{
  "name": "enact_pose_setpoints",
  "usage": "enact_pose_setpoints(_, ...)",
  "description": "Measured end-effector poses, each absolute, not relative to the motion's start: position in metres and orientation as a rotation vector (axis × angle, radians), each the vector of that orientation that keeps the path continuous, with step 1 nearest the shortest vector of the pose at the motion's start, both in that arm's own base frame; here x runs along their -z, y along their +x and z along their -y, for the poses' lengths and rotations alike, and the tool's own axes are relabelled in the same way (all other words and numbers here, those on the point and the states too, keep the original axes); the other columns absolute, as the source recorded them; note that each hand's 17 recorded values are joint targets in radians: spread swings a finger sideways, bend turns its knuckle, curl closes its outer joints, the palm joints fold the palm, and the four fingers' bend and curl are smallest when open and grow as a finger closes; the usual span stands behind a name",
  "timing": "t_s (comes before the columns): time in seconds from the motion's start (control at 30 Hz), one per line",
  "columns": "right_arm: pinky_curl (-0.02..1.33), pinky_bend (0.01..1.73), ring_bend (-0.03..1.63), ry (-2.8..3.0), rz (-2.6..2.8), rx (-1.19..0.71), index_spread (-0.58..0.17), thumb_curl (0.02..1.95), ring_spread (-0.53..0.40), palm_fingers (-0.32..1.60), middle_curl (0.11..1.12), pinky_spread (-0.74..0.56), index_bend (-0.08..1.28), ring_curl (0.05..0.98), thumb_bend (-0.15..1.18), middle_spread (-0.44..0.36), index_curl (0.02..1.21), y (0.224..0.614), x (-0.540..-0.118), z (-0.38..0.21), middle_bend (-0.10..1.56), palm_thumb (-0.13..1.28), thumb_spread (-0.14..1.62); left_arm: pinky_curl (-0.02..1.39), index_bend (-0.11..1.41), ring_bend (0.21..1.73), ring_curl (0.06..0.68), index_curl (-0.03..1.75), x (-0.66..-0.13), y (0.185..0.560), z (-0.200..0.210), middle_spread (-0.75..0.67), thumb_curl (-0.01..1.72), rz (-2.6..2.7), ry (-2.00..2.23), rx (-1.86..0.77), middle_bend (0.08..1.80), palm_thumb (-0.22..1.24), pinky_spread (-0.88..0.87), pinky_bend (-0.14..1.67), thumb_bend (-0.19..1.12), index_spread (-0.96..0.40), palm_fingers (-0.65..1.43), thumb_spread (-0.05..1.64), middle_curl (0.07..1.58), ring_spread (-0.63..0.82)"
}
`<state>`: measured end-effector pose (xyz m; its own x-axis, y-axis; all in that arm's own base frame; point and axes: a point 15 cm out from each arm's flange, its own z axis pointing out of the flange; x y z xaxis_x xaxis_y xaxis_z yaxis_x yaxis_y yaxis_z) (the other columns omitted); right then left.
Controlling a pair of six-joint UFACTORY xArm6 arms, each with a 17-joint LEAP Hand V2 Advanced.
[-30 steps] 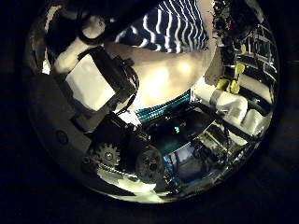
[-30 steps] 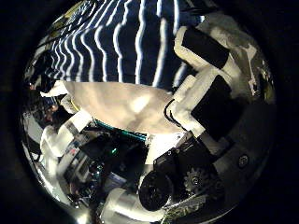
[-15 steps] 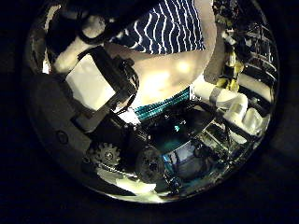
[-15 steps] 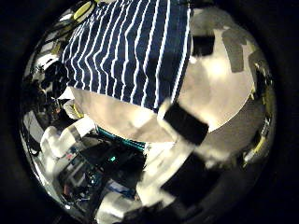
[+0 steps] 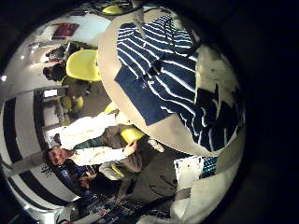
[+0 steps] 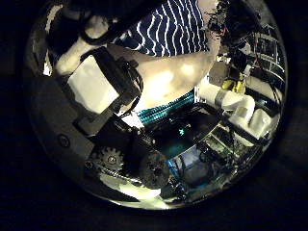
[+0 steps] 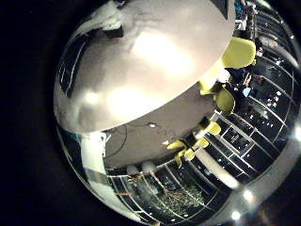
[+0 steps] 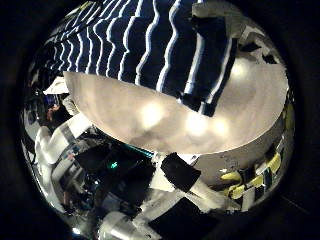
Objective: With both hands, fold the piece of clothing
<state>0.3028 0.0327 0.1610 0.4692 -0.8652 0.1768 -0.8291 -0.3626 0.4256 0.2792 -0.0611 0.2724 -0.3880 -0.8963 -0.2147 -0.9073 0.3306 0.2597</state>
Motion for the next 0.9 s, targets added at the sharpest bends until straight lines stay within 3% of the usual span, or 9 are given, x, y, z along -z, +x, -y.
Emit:
enact_pose_setpoints(0.3, 0.36, 0.66, 0.81, 2.251, 1.348, 0.110, -0.265, 0.34, -0.171, 0.13, 0.54, -0.02, 0.27, 0.461, -0.03, -0.118, 0.52, 0.300, -0.145, -0.044, 0.55, 0.53, 1.01, 0.68, 0.18, 1.38, 0.522, 1.60, -0.276, 0.283, 0.058, -0.67, 0.49, -2.529, -1.726, -0.521, 0.82, 0.83, -0.71, 0.97, -0.01, -0.39, 0.83, 1.23, 1.27, -0.47)
enact_pose_setpoints(0.43, 0.35, 0.72, 0.84, 2.249, 1.338, 0.111, -0.272, 0.37, -0.219, 0.29, 0.55, -0.11, 0.21, 0.457, 0.00, -0.153, 0.49, 0.299, -0.144, -0.044, 0.58, 0.63, 1.00, 0.68, 0.18, 1.38, 0.522, 1.60, -0.277, 0.284, 0.056, -0.68, 0.49, -2.525, -1.734, -0.521, 0.82, 0.83, -0.71, 0.97, -0.01, -0.38, 0.83, 1.23, 1.27, -0.47)
enact_pose_setpoints(0.47, 0.37, 0.83, 0.91, 2.247, 1.337, 0.112, -0.289, 0.39, -0.254, 0.44, 0.57, -0.21, 0.17, 0.476, 0.02, -0.179, 0.48, 0.299, -0.144, -0.044, 0.60, 0.70, 0.99, 0.68, 0.18, 1.38, 0.522, 1.60, -0.277, 0.285, 0.056, -0.68, 0.49, -2.524, -1.734, -0.520, 0.82, 0.83, -0.71, 0.97, -0.01, -0.38, 0.83, 1.23, 1.27, -0.47)
enact_pose_setpoints(0.6, 0.43, 1.01, 1.00, 2.234, 1.336, 0.120, -0.342, 0.43, -0.310, 0.57, 0.61, -0.38, 0.17, 0.520, 0.01, -0.239, 0.48, 0.296, -0.145, -0.042, 0.63, 0.80, 0.96, 0.68, 0.18, 1.38, 0.523, 1.61, -0.281, 0.286, 0.056, -0.68, 0.49, -2.523, -1.737, -0.518, 0.82, 0.83, -0.71, 0.96, -0.01, -0.37, 0.83, 1.23, 1.27, -0.47)
enact_pose_setpoints(0.67, 0.46, 1.11, 1.07, 2.232, 1.342, 0.118, -0.386, 0.46, -0.324, 0.80, 0.65, -0.40, 0.20, 0.541, 0.03, -0.273, 0.50, 0.297, -0.145, -0.041, 0.70, 0.89, 0.95, 0.68, 0.18, 1.38, 0.522, 1.60, -0.283, 0.286, 0.056, -0.68, 0.49, -2.523, -1.737, -0.517, 0.82, 0.83, -0.71, 0.96, -0.01, -0.37, 0.83, 1.23, 1.27, -0.47)
enact_pose_setpoints(0.77, 0.53, 1.20, 1.13, 2.223, 1.372, 0.113, -0.445, 0.48, -0.327, 0.90, 0.73, -0.40, 0.29, 0.592, 0.04, -0.317, 0.58, 0.299, -0.147, -0.038, 0.77, 0.96, 0.95, 0.68, 0.18, 1.38, 0.522, 1.60, -0.285, 0.285, 0.057, -0.68, 0.49, -2.526, -1.740, -0.513, 0.82, 0.83, -0.72, 0.96, -0.01, -0.36, 0.83, 1.23, 1.27, -0.47)
enact_pose_setpoints(0.83, 0.56, 1.23, 1.16, 2.223, 1.386, 0.110, -0.484, 0.50, -0.324, 0.97, 0.78, -0.38, 0.41, 0.621, 0.03, -0.335, 0.65, 0.300, -0.148, -0.036, 0.82, 0.99, 0.95, 0.68, 0.18, 1.38, 0.523, 1.60, -0.287, 0.285, 0.057, -0.68, 0.49, -2.527, -1.739, -0.512, 0.81, 0.83, -0.72, 0.96, -0.01, -0.36, 0.83, 1.23, 1.27, -0.47)
enact_pose_setpoints(0.87, 0.58, 1.24, 1.16, 2.224, 1.395, 0.108, -0.498, 0.50, -0.318, 1.13, 0.80, -0.35, 0.53, 0.628, 0.03, -0.331, 0.70, 0.302, -0.149, -0.035, 0.89, 1.00, 0.97, 0.68, 0.18, 1.38, 0.523, 1.60, -0.287, 0.284, 0.057, -0.68, 0.49, -2.527, -1.740, -0.515, 0.81, 0.83, -0.72, 0.96, -0.01, -0.35, 0.83, 1.23, 1.27, -0.47)
enact_pose_setpoints(0.9, 0.58, 1.24, 1.16, 2.225, 1.405, 0.106, -0.503, 0.50, -0.316, 1.11, 0.81, -0.35, 0.55, 0.634, 0.03, -0.332, 0.71, 0.303, -0.150, -0.033, 0.90, 1.00, 0.98, 0.68, 0.17, 1.38, 0.523, 1.60, -0.288, 0.283, 0.056, -0.68, 0.49, -2.529, -1.739, -0.517, 0.81, 0.83, -0.72, 0.96, -0.01, -0.35, 0.83, 1.23, 1.27, -0.47)
